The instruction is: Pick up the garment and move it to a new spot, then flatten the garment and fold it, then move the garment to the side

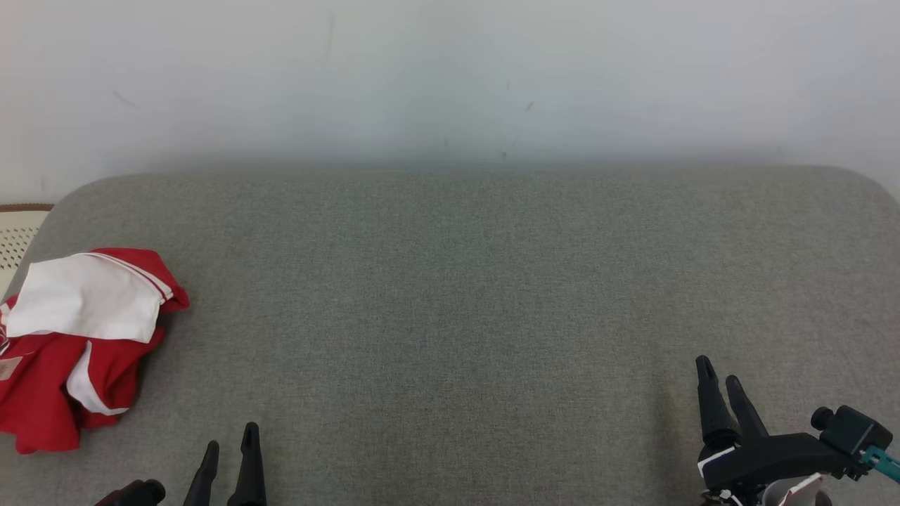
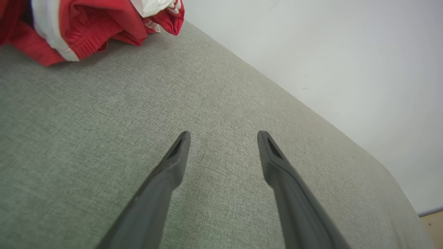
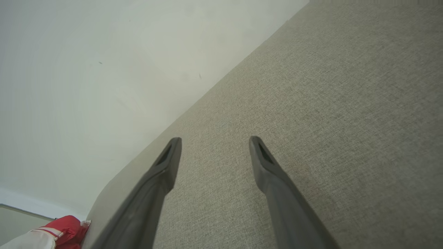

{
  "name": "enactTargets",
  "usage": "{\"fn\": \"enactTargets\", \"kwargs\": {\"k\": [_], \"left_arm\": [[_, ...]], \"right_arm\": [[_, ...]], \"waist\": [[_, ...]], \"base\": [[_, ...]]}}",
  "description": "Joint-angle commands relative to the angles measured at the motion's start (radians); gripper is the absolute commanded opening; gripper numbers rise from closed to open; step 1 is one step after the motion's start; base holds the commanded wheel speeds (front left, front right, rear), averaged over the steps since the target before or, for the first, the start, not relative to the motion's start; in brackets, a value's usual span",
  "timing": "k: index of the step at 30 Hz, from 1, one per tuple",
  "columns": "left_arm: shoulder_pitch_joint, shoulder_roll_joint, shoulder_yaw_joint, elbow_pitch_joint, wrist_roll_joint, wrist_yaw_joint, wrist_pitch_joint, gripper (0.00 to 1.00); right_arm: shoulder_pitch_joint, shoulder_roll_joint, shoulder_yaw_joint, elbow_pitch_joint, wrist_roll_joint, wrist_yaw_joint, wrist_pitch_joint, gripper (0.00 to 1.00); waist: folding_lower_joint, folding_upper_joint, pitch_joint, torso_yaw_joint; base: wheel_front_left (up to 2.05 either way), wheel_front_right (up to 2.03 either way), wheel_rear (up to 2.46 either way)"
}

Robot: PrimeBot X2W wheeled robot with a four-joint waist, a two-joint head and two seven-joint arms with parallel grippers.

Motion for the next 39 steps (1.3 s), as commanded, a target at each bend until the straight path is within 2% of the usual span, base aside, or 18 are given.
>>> {"fn": "enactTargets", "kwargs": {"k": [1,25,39], "left_arm": [[-0.019,0.010,-0.004,-0.013,0.040,0.007,-0.010,1.00],[-0.019,0.034,-0.070,-0.018,0.285,0.077,-0.068,1.00],[-0.003,0.042,-0.076,-0.018,0.403,0.121,-0.097,1.00]], "right_arm": [[-0.026,-0.012,0.010,-0.004,-0.034,0.000,-0.011,1.00],[-0.043,-0.039,0.098,0.029,-0.255,0.001,-0.072,1.00],[-0.043,-0.034,0.087,0.055,-0.407,0.001,-0.102,1.00]], "waist": [[0.0000,0.0000,0.001,-0.001],[0.0000,0.0000,0.006,-0.014],[0.0000,0.0000,0.001,-0.023]], "base": [[0.00,0.00,0.00],[0.00,0.00,0.00],[0.00,0.00,0.00]]}}
